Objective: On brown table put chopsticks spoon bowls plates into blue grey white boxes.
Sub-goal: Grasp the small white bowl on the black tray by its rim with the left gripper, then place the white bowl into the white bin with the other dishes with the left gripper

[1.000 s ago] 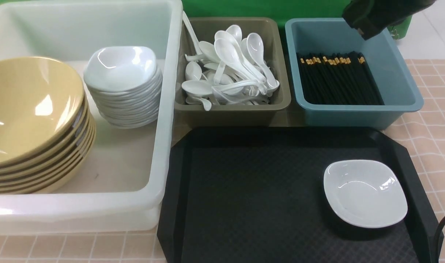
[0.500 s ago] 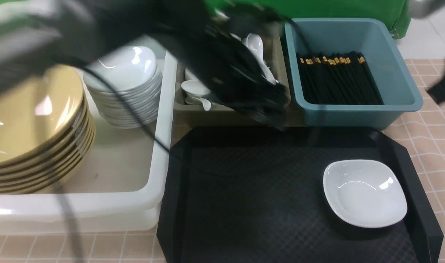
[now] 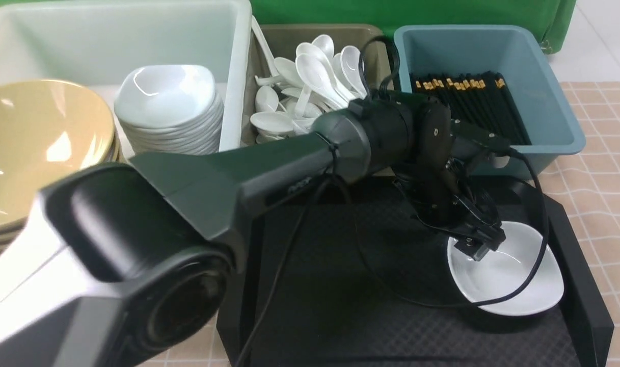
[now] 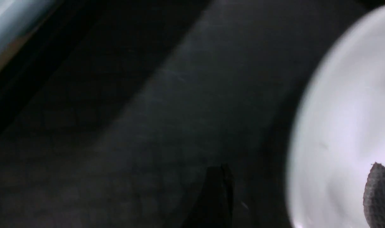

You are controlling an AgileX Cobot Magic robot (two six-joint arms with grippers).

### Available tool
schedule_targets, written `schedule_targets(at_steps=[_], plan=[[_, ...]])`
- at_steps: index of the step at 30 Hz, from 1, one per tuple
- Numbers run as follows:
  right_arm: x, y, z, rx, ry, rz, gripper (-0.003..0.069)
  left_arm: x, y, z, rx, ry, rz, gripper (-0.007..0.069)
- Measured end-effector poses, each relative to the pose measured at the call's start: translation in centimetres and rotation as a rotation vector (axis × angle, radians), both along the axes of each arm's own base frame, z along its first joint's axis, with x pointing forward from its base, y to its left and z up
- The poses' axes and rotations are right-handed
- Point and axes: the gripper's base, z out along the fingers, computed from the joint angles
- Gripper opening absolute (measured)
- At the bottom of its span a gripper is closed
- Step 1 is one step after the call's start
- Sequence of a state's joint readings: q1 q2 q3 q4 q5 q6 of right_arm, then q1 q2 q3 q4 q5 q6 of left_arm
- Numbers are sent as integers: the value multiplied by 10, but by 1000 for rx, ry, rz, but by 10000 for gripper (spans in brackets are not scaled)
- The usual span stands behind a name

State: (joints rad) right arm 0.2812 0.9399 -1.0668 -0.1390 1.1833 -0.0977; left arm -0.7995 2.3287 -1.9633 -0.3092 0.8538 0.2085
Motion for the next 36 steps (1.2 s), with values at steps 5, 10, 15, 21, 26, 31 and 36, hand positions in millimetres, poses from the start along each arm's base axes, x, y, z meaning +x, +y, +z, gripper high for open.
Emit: schedule_targets(at_steps=[5, 10, 15, 21, 26, 31, 36], plan=[[-5, 1, 4, 35, -37, 8, 48, 2, -3, -5, -4, 17, 29, 448], [-5, 8, 4, 98, -39, 58, 48, -1, -4, -4, 12, 28, -15, 149], [3, 14, 1, 103, -20, 111, 48, 5, 13, 45, 33, -9, -62, 15], [24, 34, 9, 127, 18, 236, 48, 30, 91, 159, 17, -207, 34, 6], [47, 75, 33, 139, -32, 404, 48, 34, 205, 251, -26, -357, 244, 6], [69, 129, 51, 145, -92, 576, 48, 52, 312, 267, 2, -376, 500, 6], [95, 162, 47, 103, -93, 631, 48, 77, 380, 234, 4, -281, 616, 6]])
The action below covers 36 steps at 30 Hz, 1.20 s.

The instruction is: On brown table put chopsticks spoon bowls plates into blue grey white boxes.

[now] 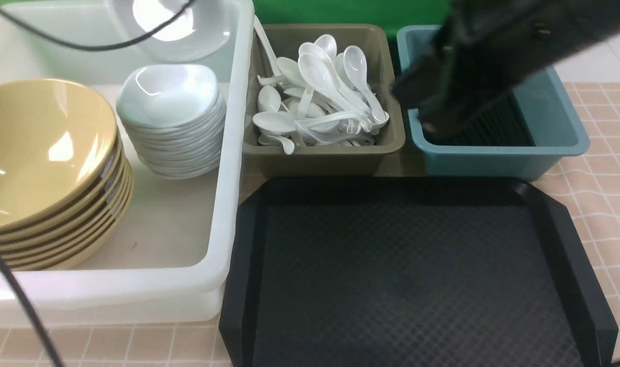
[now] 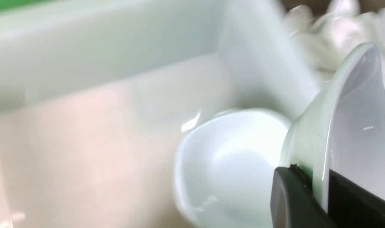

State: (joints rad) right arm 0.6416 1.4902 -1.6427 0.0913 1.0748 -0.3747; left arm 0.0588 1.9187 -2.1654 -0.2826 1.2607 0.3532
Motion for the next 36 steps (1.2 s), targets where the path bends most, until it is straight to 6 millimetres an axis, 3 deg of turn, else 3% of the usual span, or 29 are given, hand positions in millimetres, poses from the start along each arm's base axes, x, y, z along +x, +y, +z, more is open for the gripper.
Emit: schedule_targets(at_steps=[5, 9, 14, 17, 18, 19, 20, 21, 25, 29, 30, 33, 34, 35, 36], plan=[[22, 11, -12, -69, -14, -13, 50, 26, 25, -45, -71, 67, -62, 6], [31, 15, -22, -107, -6, -17, 52, 43, 25, -76, -98, 106, -113, 14], [33, 14, -23, -130, -16, -22, 55, 52, 23, -95, -60, 135, -145, 108], [34, 12, -23, -148, -29, -27, 57, 53, 23, -98, 0, 141, -148, 271], [34, 12, -23, -148, -29, -27, 57, 53, 23, -98, 2, 140, -148, 281], [34, 12, -23, -153, -31, -28, 58, 53, 24, -98, 16, 136, -147, 364], [34, 12, -23, -153, -30, -28, 58, 53, 25, -97, 21, 134, -146, 373], [34, 12, -24, -159, -27, -28, 59, 52, 25, -95, 29, 128, -145, 429], [33, 9, -25, -189, -10, -31, 64, 45, 26, -73, 53, 87, -125, 513], [25, -2, -15, -208, -18, -75, 70, 14, 25, -3, 40, -48, -18, 477], [25, -2, -15, -209, -17, -77, 70, 12, 24, 0, 38, -54, -12, 477], [7, -16, 7, -160, -52, -119, 72, -46, 20, 72, 34, -209, 63, 317], [5, -18, 10, -154, -61, -121, 72, -45, 20, 71, 34, -207, 63, 306], [-7, -27, 21, -125, -87, -131, 75, -84, 18, 102, 58, -284, 85, 206], [-8, -28, 22, -122, -90, -131, 75, -88, 17, 105, 62, -290, 87, 195]])
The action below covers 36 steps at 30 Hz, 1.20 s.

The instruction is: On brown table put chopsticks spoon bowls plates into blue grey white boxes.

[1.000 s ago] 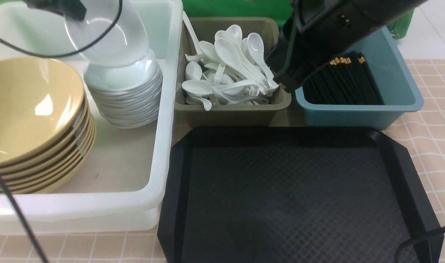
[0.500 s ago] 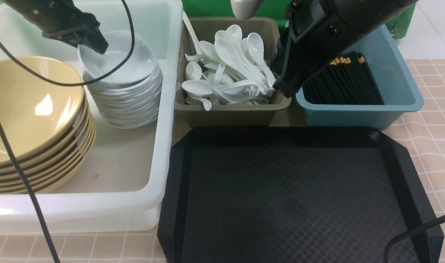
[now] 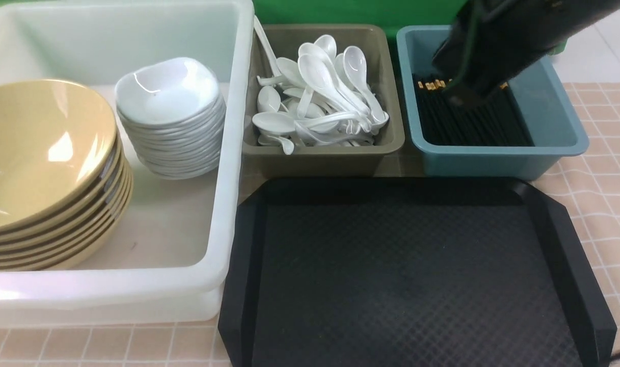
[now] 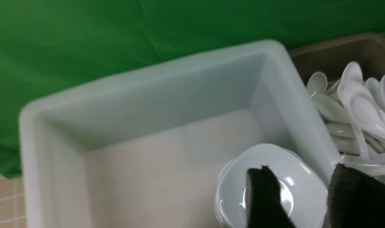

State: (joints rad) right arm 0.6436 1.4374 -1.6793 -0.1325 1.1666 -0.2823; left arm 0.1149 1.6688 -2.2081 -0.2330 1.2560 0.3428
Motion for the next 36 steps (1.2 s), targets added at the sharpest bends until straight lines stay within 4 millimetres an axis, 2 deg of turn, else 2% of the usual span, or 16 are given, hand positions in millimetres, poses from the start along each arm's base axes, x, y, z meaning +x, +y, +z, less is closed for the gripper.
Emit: schedule_targets(at_steps=[1, 2, 3, 6, 7, 8, 10, 11, 12, 15, 16, 17, 18, 19, 22, 36], plan=[[-11, -8, 5, 28, -21, -11, 78, -36, -2, 16, 25, -38, 18, 96], [-14, -10, 7, 38, -32, -11, 78, -35, -2, 13, 24, -28, 18, 86], [-23, -17, 10, 68, -61, -16, 78, -65, -3, 17, 44, -34, 33, 36], [-39, -28, 5, 149, -118, -32, 78, -115, -6, 3, 67, 6, 52, 1], [-42, -30, 7, 166, -137, -31, 78, -118, -6, 1, 69, 11, 54, 1], [-50, -35, 3, 212, -171, -35, 80, -141, -8, -14, 73, 29, 61, 1], [-60, -42, -4, 266, -216, -32, 84, -172, -11, -35, 73, -9, 75, 1], [-62, -43, -9, 269, -218, -30, 85, -174, -11, -46, 70, -9, 80, 1], [-74, -50, -13, 328, -272, -16, 87, -200, -13, -67, 65, -76, 96, 1], [-93, -61, -27, 426, -345, 6, 88, -230, -15, -112, 53, -162, 123, 1], [-98, -64, -30, 451, -364, 11, 87, -240, -16, -122, 47, -189, 131, 1], [-103, -67, -34, 484, -386, 16, 87, -246, -17, -135, 38, -195, 139, 1], [-104, -68, -35, 490, -391, 17, 87, -245, -17, -137, 35, -189, 140, 1], [-111, -72, -40, 527, -418, 22, 87, -252, -17, -152, 23, -186, 148, 1], [-123, -80, -48, 583, -465, 30, 87, -254, -17, -174, 21, -141, 150, 1], [-128, -84, -66, 534, -374, 10, 99, -254, -18, -183, 20, -96, 147, 1]])
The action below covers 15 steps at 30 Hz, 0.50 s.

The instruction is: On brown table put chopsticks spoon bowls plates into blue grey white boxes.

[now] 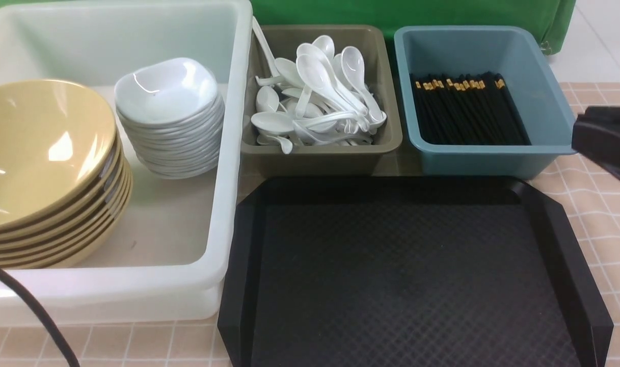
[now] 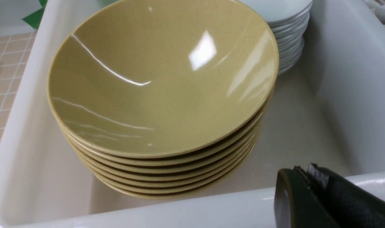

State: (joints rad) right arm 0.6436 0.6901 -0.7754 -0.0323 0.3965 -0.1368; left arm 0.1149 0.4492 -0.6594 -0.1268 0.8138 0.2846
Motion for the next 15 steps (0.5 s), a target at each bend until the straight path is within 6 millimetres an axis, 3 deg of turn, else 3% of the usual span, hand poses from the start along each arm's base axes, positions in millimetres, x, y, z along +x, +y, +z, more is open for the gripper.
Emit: schedule_targets(at_steps=[11, 15], plan=[[0, 0, -1, -7, 12, -1, 99, -1, 0, -1, -2, 14, -1, 1], [-3, -3, -12, -4, 11, -5, 92, -1, 0, -1, -3, 15, -1, 1]])
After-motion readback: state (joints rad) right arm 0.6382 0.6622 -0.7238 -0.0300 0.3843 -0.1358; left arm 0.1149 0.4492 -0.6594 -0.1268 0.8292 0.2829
